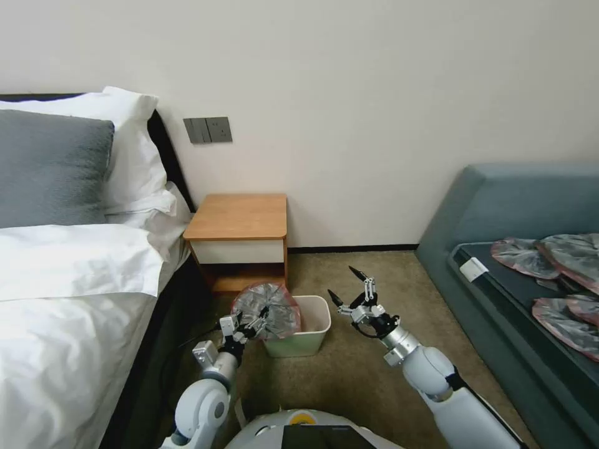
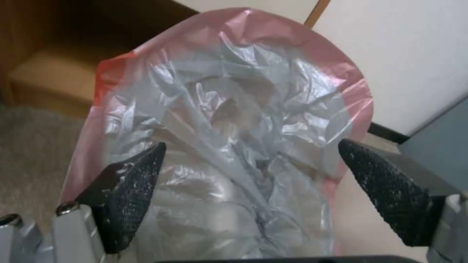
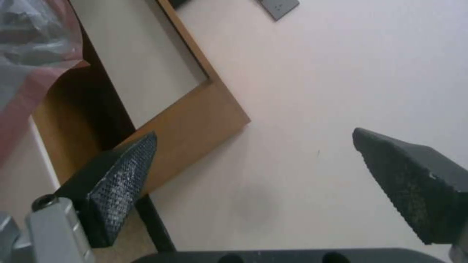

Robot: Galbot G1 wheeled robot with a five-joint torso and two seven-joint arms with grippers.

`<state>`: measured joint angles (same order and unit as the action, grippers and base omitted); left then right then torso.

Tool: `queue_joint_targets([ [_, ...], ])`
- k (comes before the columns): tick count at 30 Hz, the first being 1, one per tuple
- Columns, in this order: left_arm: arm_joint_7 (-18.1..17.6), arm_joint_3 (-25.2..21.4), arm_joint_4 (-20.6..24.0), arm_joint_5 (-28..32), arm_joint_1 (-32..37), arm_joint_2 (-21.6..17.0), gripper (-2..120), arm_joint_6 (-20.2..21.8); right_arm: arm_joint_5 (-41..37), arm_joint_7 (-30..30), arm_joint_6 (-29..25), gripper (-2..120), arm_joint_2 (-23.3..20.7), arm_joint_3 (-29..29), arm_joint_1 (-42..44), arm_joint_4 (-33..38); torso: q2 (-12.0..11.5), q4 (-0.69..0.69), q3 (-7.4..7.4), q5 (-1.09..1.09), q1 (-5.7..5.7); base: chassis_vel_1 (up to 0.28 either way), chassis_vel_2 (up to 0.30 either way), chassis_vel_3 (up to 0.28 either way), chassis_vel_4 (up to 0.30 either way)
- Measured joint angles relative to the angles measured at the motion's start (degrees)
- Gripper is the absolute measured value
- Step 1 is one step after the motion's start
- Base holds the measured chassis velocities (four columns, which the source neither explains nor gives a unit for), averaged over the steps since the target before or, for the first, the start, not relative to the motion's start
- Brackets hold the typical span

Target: Pick up the garbage bag from the table and place it over the trash can.

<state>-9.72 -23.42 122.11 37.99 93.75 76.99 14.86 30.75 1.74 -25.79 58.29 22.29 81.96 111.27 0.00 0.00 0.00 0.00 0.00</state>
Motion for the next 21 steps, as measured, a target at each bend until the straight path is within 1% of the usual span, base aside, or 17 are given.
queue_joint_targets([
  [2,-0.4,-0.1,0.2,0.6,-0.2,0.1,91,0.4,0.1,0.0,-0.1,100,0.1,0.0,0.2,0.0,0.0,0.0,0.0,0.0,0.0,0.0,0.0,0.0,0.0],
  [4,-1.7,-0.5,0.6,1.2,-0.6,0.3,91,2.2,0.2,0.0,-0.2,100,0.2,0.0,0.3,0.0,0.0,0.0,0.0,0.0,0.0,0.0,0.0,0.0,0.0],
  [5,-1.7,-0.5,0.6,1.2,-0.6,0.3,91,2.2,0.2,0.0,-0.2,100,0.2,0.0,0.3,0.0,0.0,0.0,0.0,0.0,0.0,0.0,0.0,0.0,0.0],
  [6,-2.0,-0.7,0.8,1.3,-0.8,0.4,91,3.1,0.2,0.0,-0.2,100,0.2,0.0,0.3,0.0,0.0,0.0,0.0,0.0,0.0,0.0,0.0,0.0,0.0],
  [8,-2.3,-1.5,0.8,1.4,-1.2,0.6,86,5.5,0.2,0.0,-0.2,100,0.2,0.0,0.3,0.1,0.0,0.0,0.0,0.0,0.0,0.0,0.0,0.0,0.0],
  [9,-2.3,-1.5,0.8,1.4,-1.2,0.6,86,5.5,0.2,0.0,-0.2,100,0.2,0.0,0.3,0.1,0.0,0.0,0.0,0.0,0.0,0.0,0.0,0.0,0.0],
  [10,-2.3,-1.8,0.8,1.4,-1.4,0.8,84,6.5,0.2,0.0,-0.2,100,0.1,0.0,0.2,0.2,0.0,0.0,0.0,0.0,0.0,0.0,0.0,0.0,0.0],
  [11,-2.2,-2.2,0.6,1.3,-1.8,0.8,78,7.9,0.2,0.1,-0.2,100,0.2,0.0,0.2,0.3,0.0,0.0,0.0,0.0,0.0,0.0,0.0,0.0,0.0],
  [13,-1.7,-2.9,0.1,1.2,-2.2,0.9,73,11.2,0.2,0.1,-0.3,100,0.2,0.0,0.3,0.4,0.0,0.0,0.0,0.0,0.0,0.0,0.0,0.0,0.0],
  [14,-1.7,-2.9,0.1,1.2,-2.2,0.9,73,11.2,0.2,0.1,-0.3,100,0.2,0.0,0.3,0.4,0.0,0.0,0.0,0.0,0.0,0.0,0.0,0.0,0.0],
  [15,-1.3,-3.1,-0.1,1.1,-2.4,0.9,72,12.4,0.2,0.1,-0.3,100,0.2,0.0,0.3,0.4,0.0,0.0,0.0,0.0,0.0,0.0,0.0,0.0,0.0],
  [17,1.0,-3.6,-0.7,-0.4,-2.6,1.0,73,15.4,0.2,0.1,-0.4,100,0.2,-0.1,0.2,0.5,0.0,0.0,0.0,0.0,0.0,0.0,0.0,0.0,0.0],
  [19,1.0,-3.6,-0.7,-0.4,-2.6,1.0,73,15.4,0.2,0.1,-0.4,100,0.2,-0.1,0.2,0.5,0.0,0.0,0.0,0.0,0.0,0.0,0.0,0.0,0.0],
  [20,3.7,-4.3,-0.9,-2.2,-2.7,1.4,73,17.6,0.2,0.1,-0.5,100,0.1,-0.6,-0.1,0.6,0.0,0.0,0.0,0.01,0.0,0.0,0.0,0.0,0.0],
  [21,4.4,-4.5,-1.1,-2.8,-2.7,1.6,73,18.2,0.2,0.1,-0.6,100,0.0,-0.8,-0.3,0.5,0.0,0.01,0.0,0.01,0.0,0.0,0.0,0.0,0.0],
])
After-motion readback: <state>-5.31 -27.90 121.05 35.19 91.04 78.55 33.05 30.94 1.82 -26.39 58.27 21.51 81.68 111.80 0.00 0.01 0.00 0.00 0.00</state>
